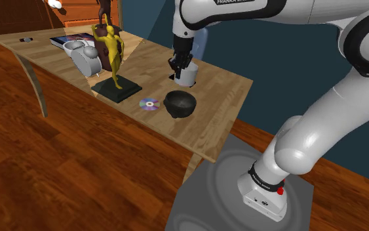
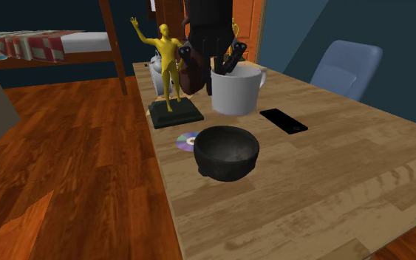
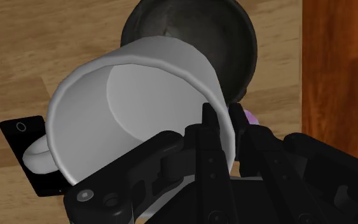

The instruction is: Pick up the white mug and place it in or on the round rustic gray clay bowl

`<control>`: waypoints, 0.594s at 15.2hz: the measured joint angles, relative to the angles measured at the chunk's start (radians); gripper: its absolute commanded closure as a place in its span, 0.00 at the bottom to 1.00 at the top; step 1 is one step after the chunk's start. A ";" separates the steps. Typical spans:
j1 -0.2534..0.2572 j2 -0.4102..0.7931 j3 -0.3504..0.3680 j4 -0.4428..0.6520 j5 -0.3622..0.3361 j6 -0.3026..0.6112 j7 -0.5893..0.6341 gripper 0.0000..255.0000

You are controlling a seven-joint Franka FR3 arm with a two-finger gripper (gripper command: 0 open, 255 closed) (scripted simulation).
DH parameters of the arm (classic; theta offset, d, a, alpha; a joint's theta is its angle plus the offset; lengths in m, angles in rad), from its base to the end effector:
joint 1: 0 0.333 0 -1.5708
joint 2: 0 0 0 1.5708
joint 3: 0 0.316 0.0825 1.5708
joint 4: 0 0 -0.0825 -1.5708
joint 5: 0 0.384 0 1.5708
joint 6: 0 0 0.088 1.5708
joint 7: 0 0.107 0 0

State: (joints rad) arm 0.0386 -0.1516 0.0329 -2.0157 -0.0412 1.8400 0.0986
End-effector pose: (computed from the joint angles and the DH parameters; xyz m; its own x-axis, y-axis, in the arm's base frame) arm 0.5096 0.0339 0.5167 0.9997 -0.0166 -0.0200 -0.0156 -0.9988 0.0466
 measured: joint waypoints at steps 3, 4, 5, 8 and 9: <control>0.002 -0.020 0.003 -0.057 0.001 0.035 0.007 1.00; 0.003 -0.019 0.004 -0.067 0.001 0.047 0.009 1.00; 0.003 -0.018 0.004 -0.080 0.000 0.061 0.009 1.00; 0.002 -0.011 0.003 -0.114 -0.001 0.102 0.010 1.00; 0.003 -0.008 0.004 -0.125 -0.001 0.116 0.012 1.00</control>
State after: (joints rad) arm 0.0414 -0.1594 0.0368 -2.1409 -0.0420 1.9560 0.1109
